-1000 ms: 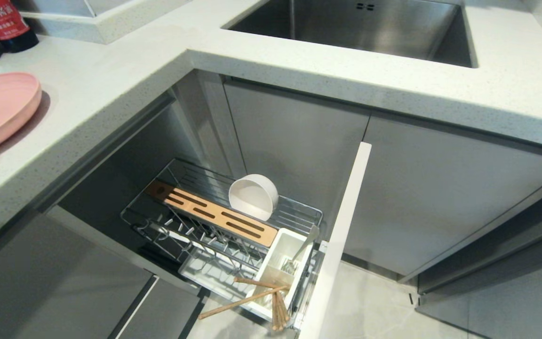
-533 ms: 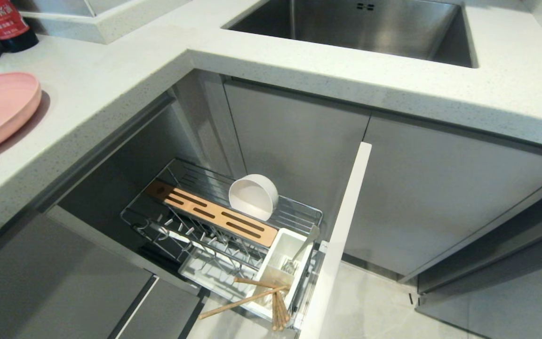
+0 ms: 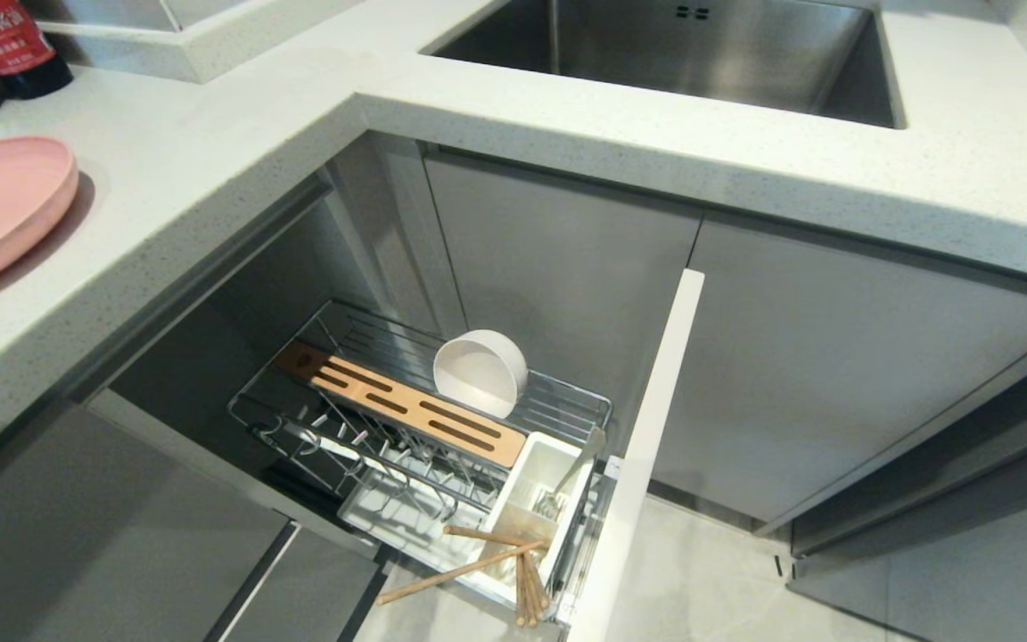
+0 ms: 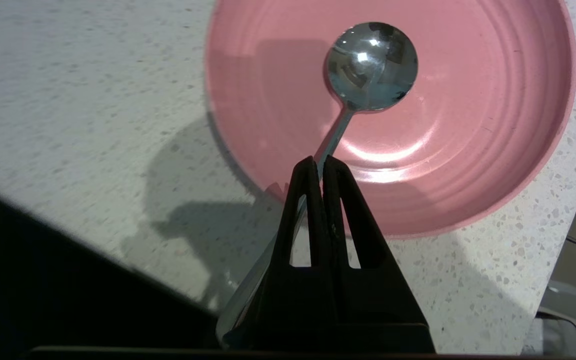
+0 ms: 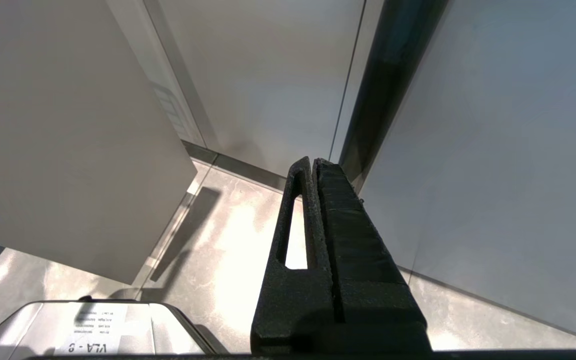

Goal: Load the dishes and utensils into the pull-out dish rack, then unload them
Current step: Pick up the spoon and place it in the cupboard

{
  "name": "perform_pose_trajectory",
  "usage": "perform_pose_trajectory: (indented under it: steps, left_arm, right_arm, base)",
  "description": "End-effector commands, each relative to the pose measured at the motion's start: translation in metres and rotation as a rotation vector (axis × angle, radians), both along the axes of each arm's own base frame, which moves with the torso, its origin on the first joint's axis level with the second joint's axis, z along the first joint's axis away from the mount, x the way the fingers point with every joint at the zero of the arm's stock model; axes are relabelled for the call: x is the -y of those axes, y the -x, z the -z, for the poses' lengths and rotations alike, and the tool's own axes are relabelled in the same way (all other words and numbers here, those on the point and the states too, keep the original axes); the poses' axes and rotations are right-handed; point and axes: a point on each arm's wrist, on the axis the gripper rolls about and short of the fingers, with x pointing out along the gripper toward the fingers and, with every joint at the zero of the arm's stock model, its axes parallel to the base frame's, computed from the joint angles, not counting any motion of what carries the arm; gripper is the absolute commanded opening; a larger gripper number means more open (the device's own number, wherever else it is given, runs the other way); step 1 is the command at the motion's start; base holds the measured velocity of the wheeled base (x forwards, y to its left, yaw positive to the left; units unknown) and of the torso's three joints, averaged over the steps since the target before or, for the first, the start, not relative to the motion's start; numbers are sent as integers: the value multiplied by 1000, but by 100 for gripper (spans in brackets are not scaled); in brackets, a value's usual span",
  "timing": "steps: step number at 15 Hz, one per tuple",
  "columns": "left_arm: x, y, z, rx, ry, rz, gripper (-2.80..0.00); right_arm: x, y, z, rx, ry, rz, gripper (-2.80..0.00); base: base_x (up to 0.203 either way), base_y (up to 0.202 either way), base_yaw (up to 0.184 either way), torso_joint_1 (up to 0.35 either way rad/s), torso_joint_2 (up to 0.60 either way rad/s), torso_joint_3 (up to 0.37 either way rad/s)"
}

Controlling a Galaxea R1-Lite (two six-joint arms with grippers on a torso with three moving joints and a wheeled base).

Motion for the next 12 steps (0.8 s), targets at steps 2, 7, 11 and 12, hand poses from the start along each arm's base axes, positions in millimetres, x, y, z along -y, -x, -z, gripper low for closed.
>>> perform_pose_trajectory:
  steps: [2, 7, 11, 12]
  left_arm:
    - [-3, -13, 7, -21, 34, 57, -280]
    - [3, -15, 8, -28, 31, 72, 0]
    - [5, -22, 12, -37, 41, 111, 0]
    - [6, -25, 14, -43, 46, 124, 0]
  right_arm:
    - [0, 0, 0, -1, 1, 0, -280]
    - [0, 0, 0, 0, 1, 0, -280]
    - [0, 0, 0, 0, 0, 0, -280]
    - [0, 0, 0, 0, 1, 0, -280]
  base:
    - [0, 0, 0, 0, 0, 0]
    - [0, 0, 0, 0, 0, 0]
    - [0, 0, 0, 0, 0, 0]
    - [0, 0, 0, 0, 0, 0]
